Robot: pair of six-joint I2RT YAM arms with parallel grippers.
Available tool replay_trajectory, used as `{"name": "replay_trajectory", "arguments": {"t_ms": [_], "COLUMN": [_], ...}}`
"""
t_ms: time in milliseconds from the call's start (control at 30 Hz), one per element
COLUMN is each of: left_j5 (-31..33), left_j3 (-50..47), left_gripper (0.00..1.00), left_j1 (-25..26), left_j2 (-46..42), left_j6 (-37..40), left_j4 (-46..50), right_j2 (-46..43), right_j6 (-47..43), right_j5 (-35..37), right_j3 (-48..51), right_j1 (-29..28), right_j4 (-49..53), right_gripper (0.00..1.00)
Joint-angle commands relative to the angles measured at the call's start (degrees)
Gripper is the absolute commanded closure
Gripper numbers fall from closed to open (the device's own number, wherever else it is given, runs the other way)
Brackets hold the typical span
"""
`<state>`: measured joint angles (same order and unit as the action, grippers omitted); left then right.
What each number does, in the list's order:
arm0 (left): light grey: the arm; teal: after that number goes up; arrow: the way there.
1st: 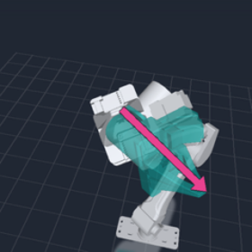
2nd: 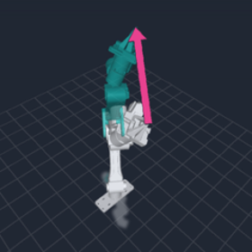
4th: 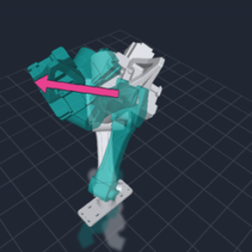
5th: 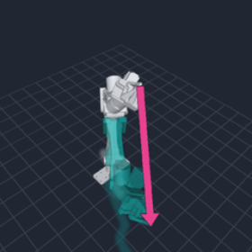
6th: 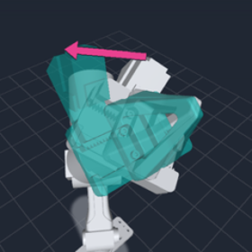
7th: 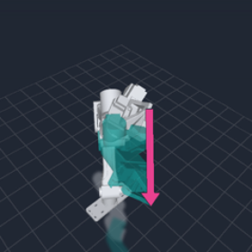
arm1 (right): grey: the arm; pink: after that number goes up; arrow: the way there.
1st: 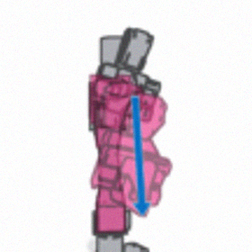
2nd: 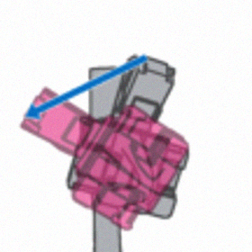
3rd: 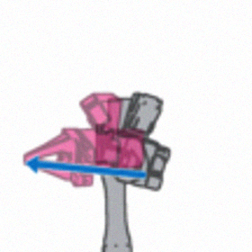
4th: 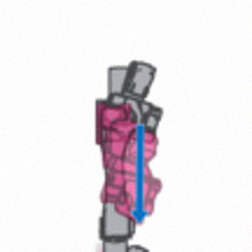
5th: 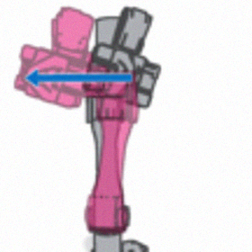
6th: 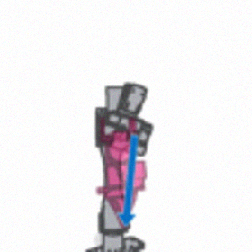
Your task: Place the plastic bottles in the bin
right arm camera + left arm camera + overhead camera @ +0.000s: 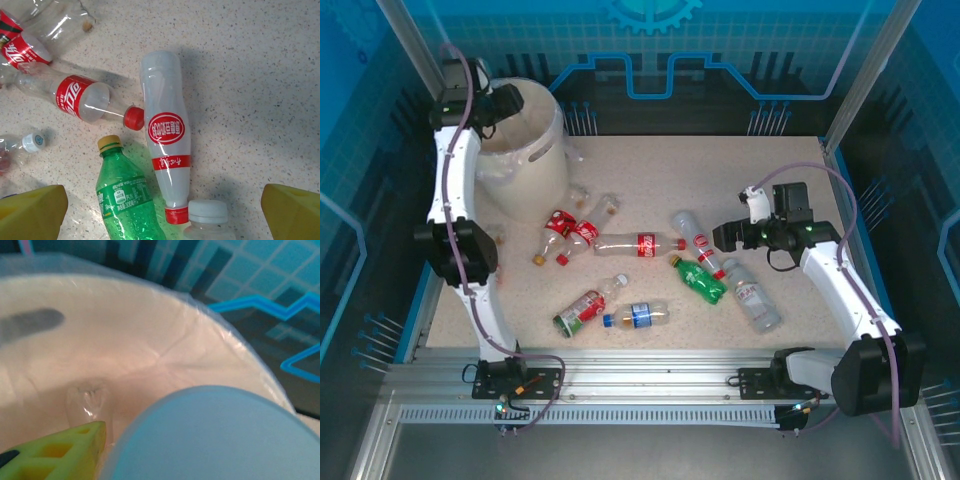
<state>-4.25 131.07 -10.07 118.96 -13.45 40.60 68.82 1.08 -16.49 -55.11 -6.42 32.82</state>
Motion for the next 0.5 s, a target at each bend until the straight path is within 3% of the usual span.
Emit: {"name": "replay_trajectory", "arguments": {"t_ms": [0,300,467], "left_j5": [0.4,-0.8,-1.9], "left_j3": [1.1,-1.6,-2.9], "left_gripper": [1.00,1.00,0.75], "left_j1": [0.9,1.3,1.3], "left_j2": [2.2,4.1,3.6], "left_j6": [3.8,5.8,6.2], "left_j4": [3.8,5.7,5.4], "right_j2": [-1.2,-2.1,-2.6], "right_j6": [-0.5,0.7,1.2], "right_j5": [1.3,2.3,2.3], "right_j3": [1.6,2.8,3.1], "right_j1": [-0.5,0.6,0.9], "right_j4": [0.6,-0.7,-1.1], "right_gripper": [0.00,0.01,0.02]}}
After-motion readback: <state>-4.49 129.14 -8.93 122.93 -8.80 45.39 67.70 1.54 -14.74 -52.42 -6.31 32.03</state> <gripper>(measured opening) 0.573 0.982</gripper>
